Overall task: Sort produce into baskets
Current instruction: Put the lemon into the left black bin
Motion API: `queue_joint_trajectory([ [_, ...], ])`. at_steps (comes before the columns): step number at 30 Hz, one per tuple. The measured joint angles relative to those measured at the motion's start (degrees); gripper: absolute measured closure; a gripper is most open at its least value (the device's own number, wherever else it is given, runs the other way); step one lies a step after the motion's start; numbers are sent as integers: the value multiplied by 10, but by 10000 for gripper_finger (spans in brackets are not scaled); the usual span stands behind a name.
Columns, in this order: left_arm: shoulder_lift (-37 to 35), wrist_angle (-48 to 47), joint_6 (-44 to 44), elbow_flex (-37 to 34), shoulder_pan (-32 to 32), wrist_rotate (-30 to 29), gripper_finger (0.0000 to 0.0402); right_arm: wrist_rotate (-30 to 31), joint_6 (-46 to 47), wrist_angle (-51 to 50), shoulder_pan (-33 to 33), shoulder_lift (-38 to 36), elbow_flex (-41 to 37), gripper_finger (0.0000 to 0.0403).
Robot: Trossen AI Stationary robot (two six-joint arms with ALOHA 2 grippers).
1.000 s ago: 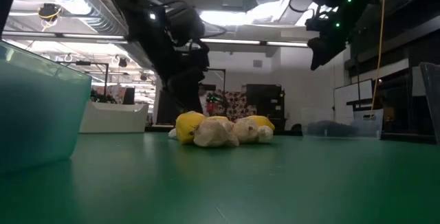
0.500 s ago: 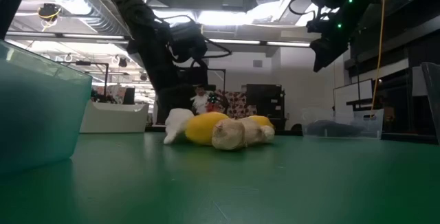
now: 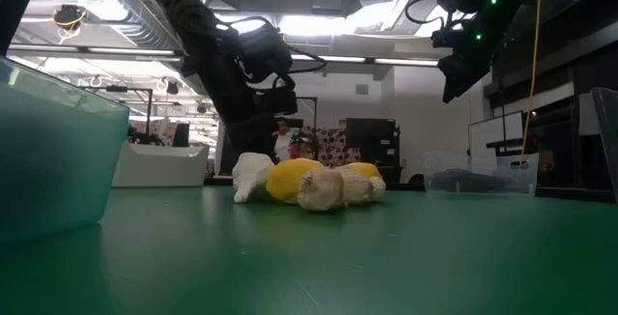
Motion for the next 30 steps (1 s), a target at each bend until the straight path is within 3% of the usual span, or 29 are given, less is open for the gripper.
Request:
queue_joint_trajectory([
  [6,0,-17,48,0,4,82,186,-30,0,-1,0,0,0,121],
  [12,0,-23,42,0,9,81,132,-44,0,-2,0,0,0,121],
  [18,-3,-74,-27,25,28,74,85,-44,0,-1,0,0,0,121],
  [23,-3,-120,-48,70,41,80,76,-44,0,-1,0,0,0,121],
  [30,-3,-95,-72,110,36,74,75,-44,0,-12,0,0,0,121],
])
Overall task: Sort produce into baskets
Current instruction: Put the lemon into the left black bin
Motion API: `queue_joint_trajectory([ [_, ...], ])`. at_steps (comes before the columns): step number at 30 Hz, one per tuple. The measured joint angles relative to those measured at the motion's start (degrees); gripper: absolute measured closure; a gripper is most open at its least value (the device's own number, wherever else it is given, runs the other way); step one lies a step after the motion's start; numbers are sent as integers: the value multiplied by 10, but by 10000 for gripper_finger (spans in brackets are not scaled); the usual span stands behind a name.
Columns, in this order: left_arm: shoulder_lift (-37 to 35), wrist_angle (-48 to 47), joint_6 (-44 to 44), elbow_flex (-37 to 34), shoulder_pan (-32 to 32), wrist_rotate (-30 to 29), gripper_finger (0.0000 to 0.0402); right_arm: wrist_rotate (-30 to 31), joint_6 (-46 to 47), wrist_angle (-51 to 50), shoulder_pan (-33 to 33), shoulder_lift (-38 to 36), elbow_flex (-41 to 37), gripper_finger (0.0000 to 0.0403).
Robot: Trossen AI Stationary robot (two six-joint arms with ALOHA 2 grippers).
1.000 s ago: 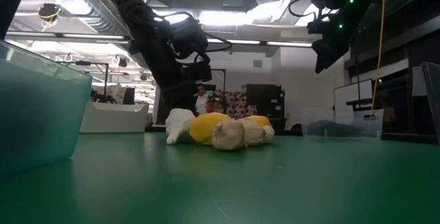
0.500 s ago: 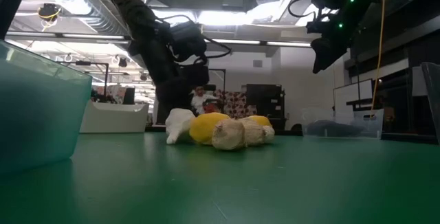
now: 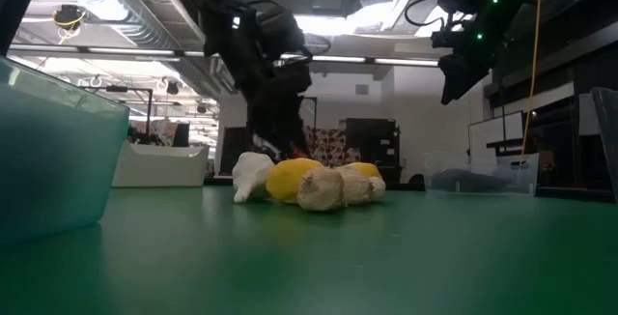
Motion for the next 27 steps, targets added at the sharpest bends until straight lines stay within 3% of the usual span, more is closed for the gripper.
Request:
queue_joint_trajectory([
  [4,7,39,-22,0,-12,-67,75,0,0,-1,0,0,0,121],
  [11,44,51,-43,0,-35,-121,75,0,0,-1,0,0,0,121],
  [19,53,41,-66,0,-58,-150,75,-1,0,-1,0,0,0,121],
  [27,46,-25,-42,-1,-60,-195,75,-44,13,-1,0,0,0,121],
])
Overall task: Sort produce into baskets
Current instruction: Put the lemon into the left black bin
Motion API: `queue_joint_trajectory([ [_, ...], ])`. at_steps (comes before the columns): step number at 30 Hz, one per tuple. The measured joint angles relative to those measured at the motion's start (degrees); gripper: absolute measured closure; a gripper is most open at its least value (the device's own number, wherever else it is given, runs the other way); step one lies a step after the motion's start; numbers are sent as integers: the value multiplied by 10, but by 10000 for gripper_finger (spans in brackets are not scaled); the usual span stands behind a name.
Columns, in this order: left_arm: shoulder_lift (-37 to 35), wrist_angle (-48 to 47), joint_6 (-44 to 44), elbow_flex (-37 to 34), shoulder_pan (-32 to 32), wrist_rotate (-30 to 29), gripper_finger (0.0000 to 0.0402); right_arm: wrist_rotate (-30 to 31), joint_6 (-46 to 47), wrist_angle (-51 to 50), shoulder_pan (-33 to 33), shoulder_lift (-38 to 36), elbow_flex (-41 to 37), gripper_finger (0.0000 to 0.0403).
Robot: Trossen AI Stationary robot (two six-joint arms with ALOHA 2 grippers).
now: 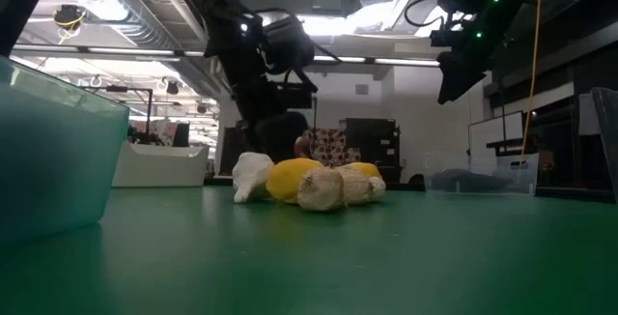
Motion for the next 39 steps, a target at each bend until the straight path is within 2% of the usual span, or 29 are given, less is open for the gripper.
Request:
queue_joint_trajectory([
  [5,-2,-11,6,-3,6,-3,75,-1,0,0,0,0,0,121],
  [9,-2,-4,25,-15,15,28,76,-1,0,0,0,0,0,121],
  [14,-1,-3,27,-24,31,31,90,-1,0,0,0,0,0,121],
  [18,-1,13,32,-24,38,31,112,-1,1,-2,0,0,0,121],
  [28,-1,11,23,-24,34,45,198,-5,11,-21,0,-8,0,121],
  [34,-20,2,-17,-21,22,54,191,-60,13,-10,0,-45,0,121],
  [39,-81,16,-20,9,-15,66,191,-52,13,-3,0,-106,0,121],
])
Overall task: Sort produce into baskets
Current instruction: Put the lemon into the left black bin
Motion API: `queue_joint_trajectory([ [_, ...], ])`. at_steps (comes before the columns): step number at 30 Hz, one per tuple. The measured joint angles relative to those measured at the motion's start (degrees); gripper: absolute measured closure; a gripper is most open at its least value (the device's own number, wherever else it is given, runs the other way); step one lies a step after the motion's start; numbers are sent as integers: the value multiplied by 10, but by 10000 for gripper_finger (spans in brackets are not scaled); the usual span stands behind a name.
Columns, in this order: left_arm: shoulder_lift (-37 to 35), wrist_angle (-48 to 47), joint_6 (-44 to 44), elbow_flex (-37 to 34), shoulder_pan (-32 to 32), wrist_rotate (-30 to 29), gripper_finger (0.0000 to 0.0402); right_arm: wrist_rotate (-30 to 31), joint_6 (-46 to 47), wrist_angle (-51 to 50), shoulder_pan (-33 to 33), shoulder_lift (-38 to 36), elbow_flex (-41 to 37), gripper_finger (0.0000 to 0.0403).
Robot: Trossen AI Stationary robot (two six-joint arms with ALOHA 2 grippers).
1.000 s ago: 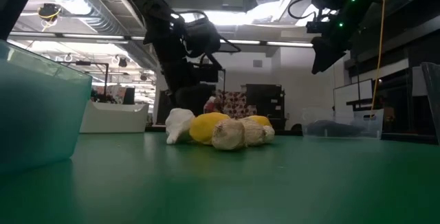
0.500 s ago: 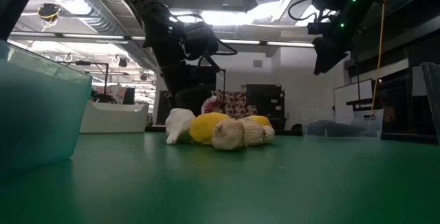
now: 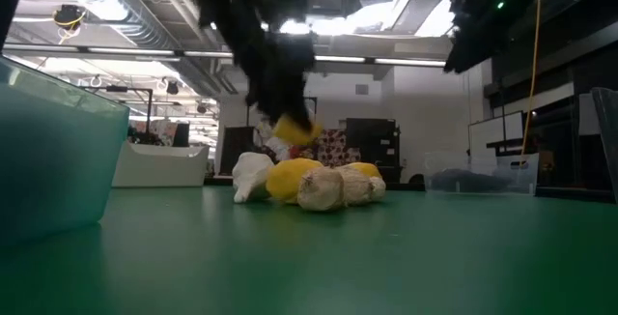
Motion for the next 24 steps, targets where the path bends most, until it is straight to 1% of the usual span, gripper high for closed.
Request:
queue_joint_trajectory([
  [3,-32,27,-4,19,-36,2,194,8,0,0,0,-38,0,121],
  [7,-49,161,8,38,-110,16,191,9,5,0,0,-75,0,121],
  [11,-22,295,64,52,-193,2,189,10,17,-5,0,-90,0,121],
  [14,20,352,101,83,-242,-28,188,7,22,-21,0,-96,0,121],
  [16,61,360,119,117,-265,-40,188,7,22,-29,0,-99,0,121],
  [21,191,346,149,241,-295,-43,188,-5,27,-58,0,-99,0,121],
  [24,252,300,161,307,-296,-41,188,-8,30,-68,0,-99,0,121],
])
